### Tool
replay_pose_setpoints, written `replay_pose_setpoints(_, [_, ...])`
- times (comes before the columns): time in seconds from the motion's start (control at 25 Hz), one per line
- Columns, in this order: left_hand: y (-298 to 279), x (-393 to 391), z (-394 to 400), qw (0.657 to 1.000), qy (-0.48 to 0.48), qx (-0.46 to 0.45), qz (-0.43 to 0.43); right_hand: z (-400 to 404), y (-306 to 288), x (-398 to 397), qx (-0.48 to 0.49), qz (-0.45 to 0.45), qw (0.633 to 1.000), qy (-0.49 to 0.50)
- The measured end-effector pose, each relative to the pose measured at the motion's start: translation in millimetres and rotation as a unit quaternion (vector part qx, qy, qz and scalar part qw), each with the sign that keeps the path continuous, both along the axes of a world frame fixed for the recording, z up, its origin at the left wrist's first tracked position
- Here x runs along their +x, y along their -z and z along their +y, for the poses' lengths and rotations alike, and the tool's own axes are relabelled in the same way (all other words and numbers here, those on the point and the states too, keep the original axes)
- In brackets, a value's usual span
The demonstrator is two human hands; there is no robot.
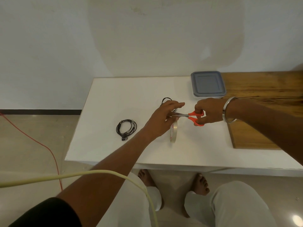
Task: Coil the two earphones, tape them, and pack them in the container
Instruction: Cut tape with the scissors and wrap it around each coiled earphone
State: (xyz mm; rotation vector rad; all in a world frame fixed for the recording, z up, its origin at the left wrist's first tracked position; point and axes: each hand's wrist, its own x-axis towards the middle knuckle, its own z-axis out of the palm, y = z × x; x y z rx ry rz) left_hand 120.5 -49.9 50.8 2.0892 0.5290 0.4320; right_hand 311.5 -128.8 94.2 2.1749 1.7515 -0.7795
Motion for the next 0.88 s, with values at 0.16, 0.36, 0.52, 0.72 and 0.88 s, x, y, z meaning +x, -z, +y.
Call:
replay_pose_setpoints(0.16, [2, 1, 2, 1.0, 0.004, 0.013, -0.006, 1, 0, 2, 0.016, -0.007, 1.0, -0.008])
replay_pose_setpoints(0.36, [5, 2, 5, 1.0, -0.006, 0.017, -0.016, 1, 4, 6, 0.05, -0.013, 0.999, -0.012])
replay_pose_setpoints(0.52, [6, 4, 5, 1.0, -0.023, 0.004, -0.013, 1, 8, 7, 0.068, -0.018, 0.997, -0.018])
replay_pose_setpoints(0.72, [10, 5, 5, 0.998, -0.05, -0.038, -0.013, 1, 8, 8, 0.104, -0.025, 0.994, -0.022])
replay_pose_setpoints(0.88, [12, 5, 4, 0.993, -0.068, -0.092, -0.025, 0, 8, 11, 0.126, -0.02, 0.992, -0.019])
